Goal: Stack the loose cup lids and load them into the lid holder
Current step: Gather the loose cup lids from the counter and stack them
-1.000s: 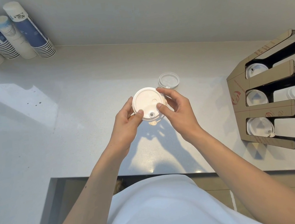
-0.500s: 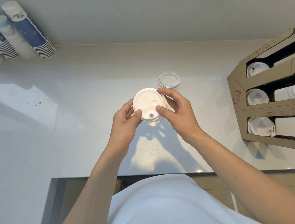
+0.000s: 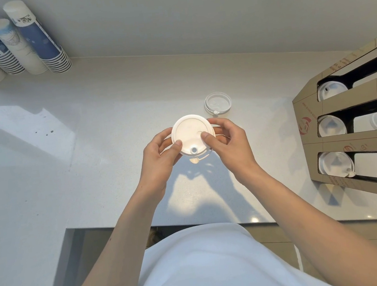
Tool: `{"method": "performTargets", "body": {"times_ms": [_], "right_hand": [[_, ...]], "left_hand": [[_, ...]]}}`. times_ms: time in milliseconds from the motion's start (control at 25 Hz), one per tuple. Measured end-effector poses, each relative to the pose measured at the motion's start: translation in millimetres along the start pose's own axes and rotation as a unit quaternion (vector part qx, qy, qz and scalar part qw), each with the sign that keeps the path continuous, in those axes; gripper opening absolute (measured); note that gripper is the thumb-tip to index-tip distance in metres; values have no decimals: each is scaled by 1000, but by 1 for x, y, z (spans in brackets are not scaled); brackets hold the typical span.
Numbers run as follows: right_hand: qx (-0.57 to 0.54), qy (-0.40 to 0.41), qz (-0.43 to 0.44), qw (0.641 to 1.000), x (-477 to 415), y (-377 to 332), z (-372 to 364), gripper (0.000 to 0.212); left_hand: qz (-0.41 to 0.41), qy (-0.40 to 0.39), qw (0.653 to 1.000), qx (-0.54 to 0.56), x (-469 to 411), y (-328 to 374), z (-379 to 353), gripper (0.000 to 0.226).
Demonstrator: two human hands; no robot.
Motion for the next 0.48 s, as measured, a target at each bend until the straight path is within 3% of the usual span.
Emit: {"method": "performTargets", "body": {"times_ms": [320, 480], "right_hand": [[-3, -29, 1, 1000, -6, 2, -8, 35], [-36, -4, -30, 999, -19, 9, -5, 26]], "left_hand": [[18, 35, 999, 16, -7, -7, 8, 37], [32, 63, 997, 29, -11, -11, 16, 38]]}}
Point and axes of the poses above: each hand's wrist, its own x-axis away from the middle knuckle, its own z-axis out of the back of the hand, y = z × x, the point moved 2 cm from there along -x, towards the middle knuckle, and after that the axes turned 2 degrees about -z, right-handed, at the moved point
